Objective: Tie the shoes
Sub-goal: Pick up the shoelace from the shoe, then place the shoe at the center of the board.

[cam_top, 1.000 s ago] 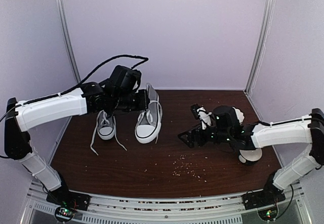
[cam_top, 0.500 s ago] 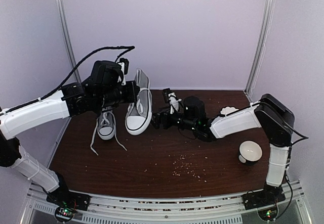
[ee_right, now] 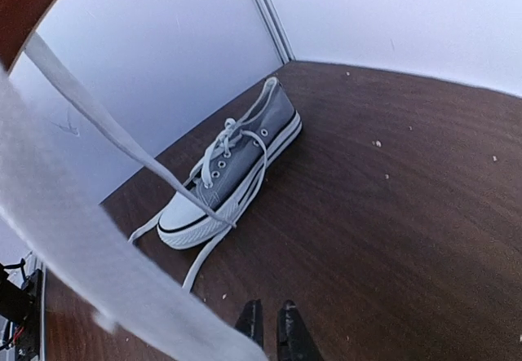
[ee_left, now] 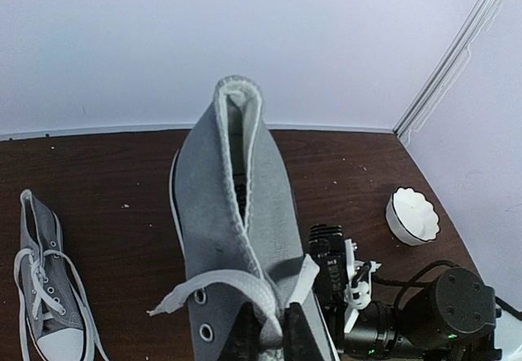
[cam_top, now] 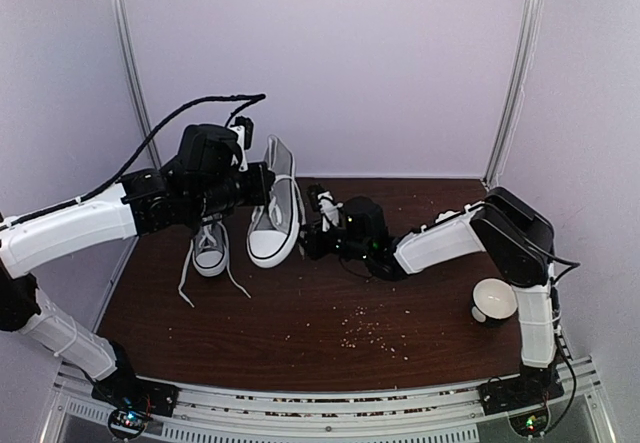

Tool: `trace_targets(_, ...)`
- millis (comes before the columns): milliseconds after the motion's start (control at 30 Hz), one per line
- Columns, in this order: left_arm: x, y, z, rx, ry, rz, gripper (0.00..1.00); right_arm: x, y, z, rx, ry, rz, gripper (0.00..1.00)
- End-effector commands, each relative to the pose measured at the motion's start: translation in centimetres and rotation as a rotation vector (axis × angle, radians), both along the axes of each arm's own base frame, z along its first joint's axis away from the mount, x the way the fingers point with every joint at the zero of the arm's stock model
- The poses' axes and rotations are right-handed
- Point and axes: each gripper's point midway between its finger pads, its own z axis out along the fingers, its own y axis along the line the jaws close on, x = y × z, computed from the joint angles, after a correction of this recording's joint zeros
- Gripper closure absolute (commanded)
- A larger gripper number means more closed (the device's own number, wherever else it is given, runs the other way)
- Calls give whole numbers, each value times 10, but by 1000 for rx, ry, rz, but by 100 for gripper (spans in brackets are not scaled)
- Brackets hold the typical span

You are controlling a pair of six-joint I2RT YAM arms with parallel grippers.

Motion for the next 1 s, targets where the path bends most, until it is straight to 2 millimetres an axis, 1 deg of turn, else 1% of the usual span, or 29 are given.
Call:
trace_targets(0, 1, 11, 37, -99, -92, 61, 100, -3, -31, 17, 1, -2, -53, 94)
trace_targets(67, 3, 13, 28, -84, -72, 79, 100, -11, -48, 20, -14, 13, -65, 100)
trace_targets(167, 5, 5, 4, -93, -25, 77, 100, -27, -80, 16, -93, 46, -105, 100)
trace_targets(200, 6, 0, -5, -105, -5, 68, 100, -34, -92, 11, -132, 64, -121, 100)
trace_targets(233, 7, -7, -15, -119, 19, 54, 100, -41, -104, 9, -168, 80, -137, 100)
trace_targets(267, 8, -13, -27, -137, 49, 50, 100, -49, -117, 11, -196, 87, -155, 100)
trace_targets(300, 11, -22, -44, -153, 93, 49, 100, -57, -131, 5, -244, 110, -172, 100)
trace_targets(433, 19, -58, -91, -179, 225, 29, 100, -89, -187, -12, -405, 188, -246, 100)
trace_targets(500, 22, -77, -108, -165, 259, 16, 100, -100, -208, -8, -446, 202, -278, 100)
trace_targets(600, 22, -107, -123, -152, 291, -2, 100, -113, -229, 6, -471, 214, -303, 100)
trace_targets(700, 17, -141, -136, -160, 318, -37, 100, -122, -243, 28, -453, 219, -319, 100)
trace_targets(800, 9, -168, -154, -158, 360, -80, 100, -128, -256, 36, -435, 263, -337, 100)
trace_targets(900, 1, -184, -179, -131, 414, -116, 100, -131, -264, 38, -406, 314, -347, 100)
trace_targets(967, -3, -189, -194, -126, 441, -135, 100, -131, -268, 36, -398, 340, -354, 100)
